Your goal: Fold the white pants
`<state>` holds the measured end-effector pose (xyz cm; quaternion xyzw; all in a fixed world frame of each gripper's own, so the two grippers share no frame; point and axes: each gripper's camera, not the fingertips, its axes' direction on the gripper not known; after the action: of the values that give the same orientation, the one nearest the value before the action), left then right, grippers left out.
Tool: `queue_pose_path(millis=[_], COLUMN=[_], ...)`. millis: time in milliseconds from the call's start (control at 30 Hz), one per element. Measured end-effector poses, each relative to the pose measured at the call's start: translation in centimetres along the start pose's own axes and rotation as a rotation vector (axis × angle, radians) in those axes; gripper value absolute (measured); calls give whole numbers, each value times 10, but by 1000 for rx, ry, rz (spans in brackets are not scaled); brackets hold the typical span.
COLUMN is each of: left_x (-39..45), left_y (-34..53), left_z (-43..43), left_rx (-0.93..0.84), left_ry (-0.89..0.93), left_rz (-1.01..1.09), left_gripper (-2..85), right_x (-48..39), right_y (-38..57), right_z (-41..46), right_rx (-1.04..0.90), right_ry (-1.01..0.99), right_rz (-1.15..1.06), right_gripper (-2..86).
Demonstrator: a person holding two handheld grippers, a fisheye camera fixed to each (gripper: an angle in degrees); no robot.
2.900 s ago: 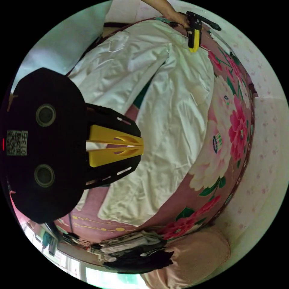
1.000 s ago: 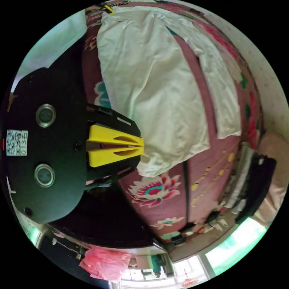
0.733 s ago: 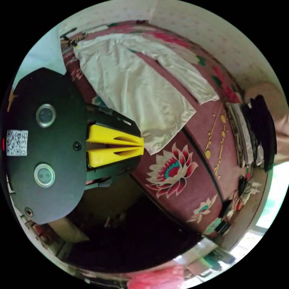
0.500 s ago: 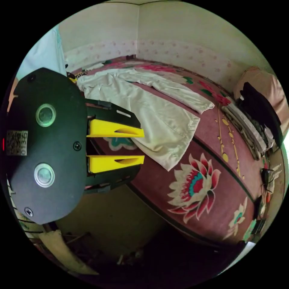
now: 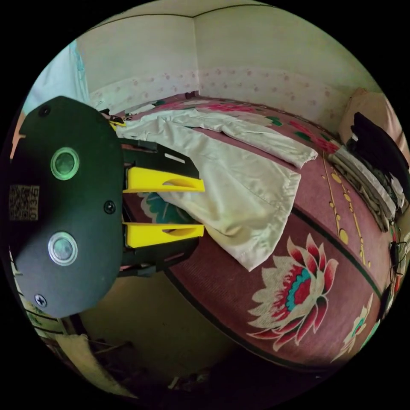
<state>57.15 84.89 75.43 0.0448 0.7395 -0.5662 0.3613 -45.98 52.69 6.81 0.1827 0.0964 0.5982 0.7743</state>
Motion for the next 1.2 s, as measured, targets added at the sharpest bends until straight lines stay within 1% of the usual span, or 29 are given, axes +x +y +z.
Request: queue_pose_path(millis=[100, 167, 233, 300, 367, 433, 600, 767, 967, 1133, 1200], left_x=[-9, -20, -30, -31, -32, -32, -35, -35, 0, 65, 89], left_y=[-1, 0, 0, 1, 4, 10, 27, 37, 8, -57, -84], left_z=[-1, -3, -10, -22, -37, -60, -96, -119, -122, -113, -102], left_rx=[10, 11, 15, 35, 61, 95, 122, 124, 87, 48, 9], left_ry=[-61, -24, 59, 104, 154, 195, 195, 153, 145, 131, 131], left_rz=[-12, -37, -58, -13, 32, 71, 114, 111, 114, 203, 233], left_gripper=[65, 42, 21, 16, 12, 10, 9, 10, 13, 16, 17], right_x=[7, 14, 23, 21, 16, 16, 22, 32, 9, -36, -54], right_y=[-8, -12, -18, -24, -27, -30, -35, -45, -96, -181, -216], right_z=[16, 22, 29, 29, 22, 11, -3, -7, 5, 37, 54], right_rx=[3, -1, 6, 22, 85, 151, 171, 129, 157, 189, 192], right_ry=[117, 134, 82, 103, 54, -34, -79, -110, -199, -359, -382], right_rz=[28, 43, 36, 6, -59, -110, -164, -173, -198, -171, -149], right_gripper=[53, 31, 14, 10, 7, 5, 4, 4, 3, 4, 4])
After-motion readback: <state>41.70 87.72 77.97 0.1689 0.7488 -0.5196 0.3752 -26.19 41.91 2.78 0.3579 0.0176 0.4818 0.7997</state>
